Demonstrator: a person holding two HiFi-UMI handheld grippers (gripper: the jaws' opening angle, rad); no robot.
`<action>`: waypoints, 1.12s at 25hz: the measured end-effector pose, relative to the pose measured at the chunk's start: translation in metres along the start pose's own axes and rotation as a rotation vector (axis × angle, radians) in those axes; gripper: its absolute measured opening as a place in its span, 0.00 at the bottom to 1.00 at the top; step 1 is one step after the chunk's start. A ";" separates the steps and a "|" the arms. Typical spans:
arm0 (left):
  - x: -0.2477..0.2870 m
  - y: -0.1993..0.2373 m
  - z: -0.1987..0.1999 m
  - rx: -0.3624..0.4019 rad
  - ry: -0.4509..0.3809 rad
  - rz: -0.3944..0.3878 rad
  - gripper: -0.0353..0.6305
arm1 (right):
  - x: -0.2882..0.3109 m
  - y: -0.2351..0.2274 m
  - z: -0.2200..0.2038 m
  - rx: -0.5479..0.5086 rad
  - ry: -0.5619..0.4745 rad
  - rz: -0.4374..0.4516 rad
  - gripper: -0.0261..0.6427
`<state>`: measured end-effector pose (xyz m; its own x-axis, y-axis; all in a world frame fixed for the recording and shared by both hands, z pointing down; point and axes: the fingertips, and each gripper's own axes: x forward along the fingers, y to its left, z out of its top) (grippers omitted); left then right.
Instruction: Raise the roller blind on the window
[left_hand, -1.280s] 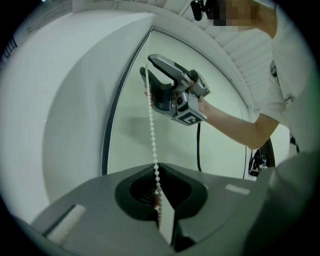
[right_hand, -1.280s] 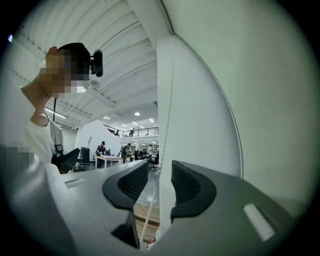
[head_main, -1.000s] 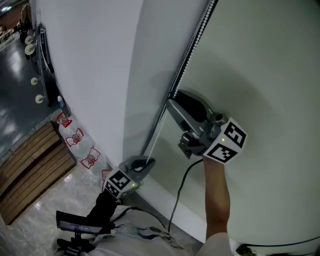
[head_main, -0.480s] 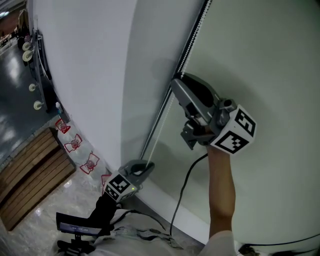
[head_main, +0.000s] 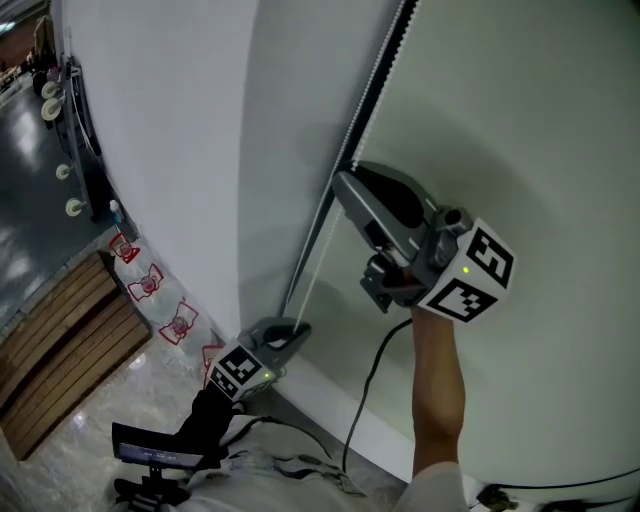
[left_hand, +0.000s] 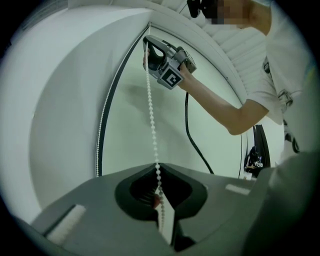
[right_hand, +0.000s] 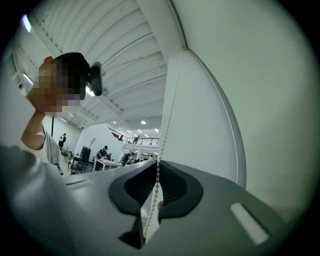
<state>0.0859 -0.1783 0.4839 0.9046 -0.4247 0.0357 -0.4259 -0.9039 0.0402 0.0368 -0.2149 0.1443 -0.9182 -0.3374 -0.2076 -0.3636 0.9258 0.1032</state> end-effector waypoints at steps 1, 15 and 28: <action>0.000 -0.001 0.001 -0.001 -0.001 -0.002 0.05 | -0.002 -0.001 0.001 0.015 -0.010 0.001 0.06; 0.004 -0.005 0.012 0.003 -0.017 -0.026 0.05 | -0.019 0.014 0.008 0.018 -0.018 -0.009 0.06; 0.003 -0.010 0.009 0.005 -0.010 -0.042 0.05 | -0.029 0.029 -0.058 0.059 0.085 -0.020 0.06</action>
<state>0.0934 -0.1712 0.4743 0.9217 -0.3871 0.0237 -0.3878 -0.9210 0.0361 0.0434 -0.1882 0.2097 -0.9219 -0.3667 -0.1252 -0.3741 0.9264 0.0416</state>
